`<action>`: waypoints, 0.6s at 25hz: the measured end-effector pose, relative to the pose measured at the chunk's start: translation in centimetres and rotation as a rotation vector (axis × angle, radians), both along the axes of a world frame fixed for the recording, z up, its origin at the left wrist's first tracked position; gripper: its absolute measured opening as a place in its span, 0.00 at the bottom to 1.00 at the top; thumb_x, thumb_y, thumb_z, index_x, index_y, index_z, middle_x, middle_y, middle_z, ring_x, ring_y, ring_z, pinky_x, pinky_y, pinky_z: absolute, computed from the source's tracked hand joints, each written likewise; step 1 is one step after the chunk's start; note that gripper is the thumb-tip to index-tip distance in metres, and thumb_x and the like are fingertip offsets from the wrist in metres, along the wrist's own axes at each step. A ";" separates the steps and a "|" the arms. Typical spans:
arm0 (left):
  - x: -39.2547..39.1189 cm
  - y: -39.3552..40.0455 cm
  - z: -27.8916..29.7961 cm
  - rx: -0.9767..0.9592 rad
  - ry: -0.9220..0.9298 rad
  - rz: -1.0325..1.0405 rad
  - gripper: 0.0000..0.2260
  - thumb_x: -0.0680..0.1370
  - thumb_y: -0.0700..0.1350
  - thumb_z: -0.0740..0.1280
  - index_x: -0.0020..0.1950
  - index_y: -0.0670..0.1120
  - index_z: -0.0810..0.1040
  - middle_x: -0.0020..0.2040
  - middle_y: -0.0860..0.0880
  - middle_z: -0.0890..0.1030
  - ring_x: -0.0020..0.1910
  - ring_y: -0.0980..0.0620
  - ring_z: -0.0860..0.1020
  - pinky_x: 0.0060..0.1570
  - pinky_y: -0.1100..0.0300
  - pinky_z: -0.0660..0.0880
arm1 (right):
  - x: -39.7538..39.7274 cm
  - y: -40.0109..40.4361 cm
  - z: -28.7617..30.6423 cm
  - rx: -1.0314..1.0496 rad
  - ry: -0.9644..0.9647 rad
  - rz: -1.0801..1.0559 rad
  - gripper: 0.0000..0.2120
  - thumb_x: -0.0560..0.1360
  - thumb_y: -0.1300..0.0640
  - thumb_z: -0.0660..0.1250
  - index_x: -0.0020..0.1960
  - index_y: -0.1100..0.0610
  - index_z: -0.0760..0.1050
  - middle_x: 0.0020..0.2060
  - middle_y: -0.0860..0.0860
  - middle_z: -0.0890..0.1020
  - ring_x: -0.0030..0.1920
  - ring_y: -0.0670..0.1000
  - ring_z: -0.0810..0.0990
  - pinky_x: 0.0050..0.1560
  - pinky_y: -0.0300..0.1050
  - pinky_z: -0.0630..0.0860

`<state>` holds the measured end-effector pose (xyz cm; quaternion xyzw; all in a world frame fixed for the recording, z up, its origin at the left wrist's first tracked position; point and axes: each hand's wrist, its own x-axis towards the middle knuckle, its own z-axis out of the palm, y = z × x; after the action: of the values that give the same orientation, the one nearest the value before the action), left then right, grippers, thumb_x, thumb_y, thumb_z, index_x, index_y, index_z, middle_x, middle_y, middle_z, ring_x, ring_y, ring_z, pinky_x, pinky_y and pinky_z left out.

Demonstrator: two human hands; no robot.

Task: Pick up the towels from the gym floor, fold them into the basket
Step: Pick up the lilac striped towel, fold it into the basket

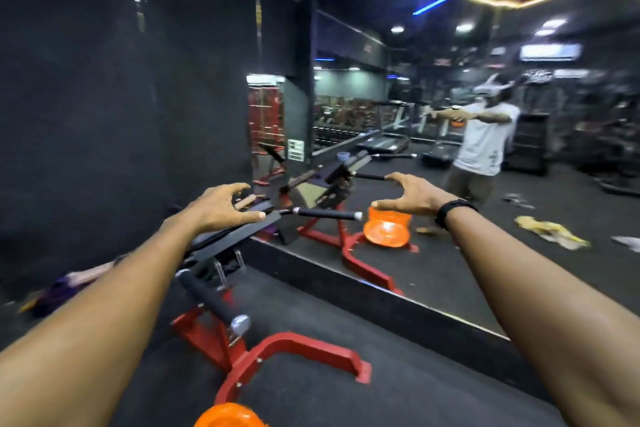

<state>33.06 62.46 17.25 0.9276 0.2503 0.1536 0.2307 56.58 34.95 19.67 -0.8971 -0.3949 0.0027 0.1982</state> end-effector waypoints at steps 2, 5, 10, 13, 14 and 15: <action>5.0 -4.0 0.6 0.001 -0.015 -0.125 0.38 0.69 0.61 0.73 0.74 0.51 0.65 0.70 0.48 0.72 0.69 0.48 0.70 0.63 0.57 0.67 | 1.6 -6.3 0.4 0.014 0.015 -0.141 0.41 0.68 0.35 0.70 0.74 0.53 0.62 0.72 0.56 0.67 0.71 0.56 0.67 0.70 0.52 0.65; 11.8 -10.3 1.6 0.022 -0.053 -0.317 0.36 0.69 0.59 0.73 0.73 0.49 0.67 0.69 0.46 0.73 0.67 0.47 0.72 0.65 0.56 0.67 | 1.9 -16.1 1.0 0.056 0.028 -0.332 0.40 0.69 0.37 0.70 0.73 0.55 0.63 0.72 0.54 0.68 0.71 0.54 0.67 0.70 0.49 0.65; 21.0 -21.6 2.4 0.007 -0.080 -0.664 0.37 0.67 0.60 0.74 0.72 0.48 0.68 0.68 0.45 0.74 0.67 0.48 0.72 0.67 0.54 0.67 | -1.2 -31.4 1.6 0.126 0.048 -0.678 0.37 0.71 0.39 0.70 0.73 0.53 0.64 0.72 0.53 0.68 0.71 0.53 0.68 0.67 0.48 0.64; 24.6 -28.9 2.5 0.027 -0.094 -0.874 0.35 0.69 0.57 0.74 0.72 0.48 0.69 0.67 0.45 0.75 0.65 0.48 0.74 0.65 0.56 0.67 | -5.4 -38.3 1.9 0.144 0.017 -0.890 0.38 0.70 0.38 0.70 0.73 0.54 0.64 0.72 0.53 0.68 0.71 0.54 0.67 0.69 0.49 0.64; 25.3 -31.5 2.6 0.032 -0.093 -0.951 0.34 0.69 0.57 0.74 0.72 0.48 0.69 0.67 0.45 0.75 0.64 0.48 0.74 0.64 0.57 0.67 | -7.1 -40.2 1.9 0.145 0.017 -0.961 0.38 0.70 0.38 0.70 0.73 0.53 0.64 0.72 0.53 0.67 0.71 0.54 0.67 0.69 0.50 0.64; 25.7 -34.0 2.6 0.035 -0.092 -1.024 0.34 0.69 0.57 0.74 0.72 0.48 0.69 0.67 0.46 0.74 0.65 0.48 0.74 0.64 0.56 0.67 | -8.8 -41.9 1.9 0.147 0.026 -1.026 0.38 0.70 0.37 0.70 0.73 0.53 0.64 0.72 0.53 0.67 0.71 0.54 0.66 0.69 0.50 0.63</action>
<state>58.79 28.47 19.83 0.9272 -0.2492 0.0659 0.2717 47.83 -6.99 21.59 -0.9589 0.0992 -0.1116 0.2414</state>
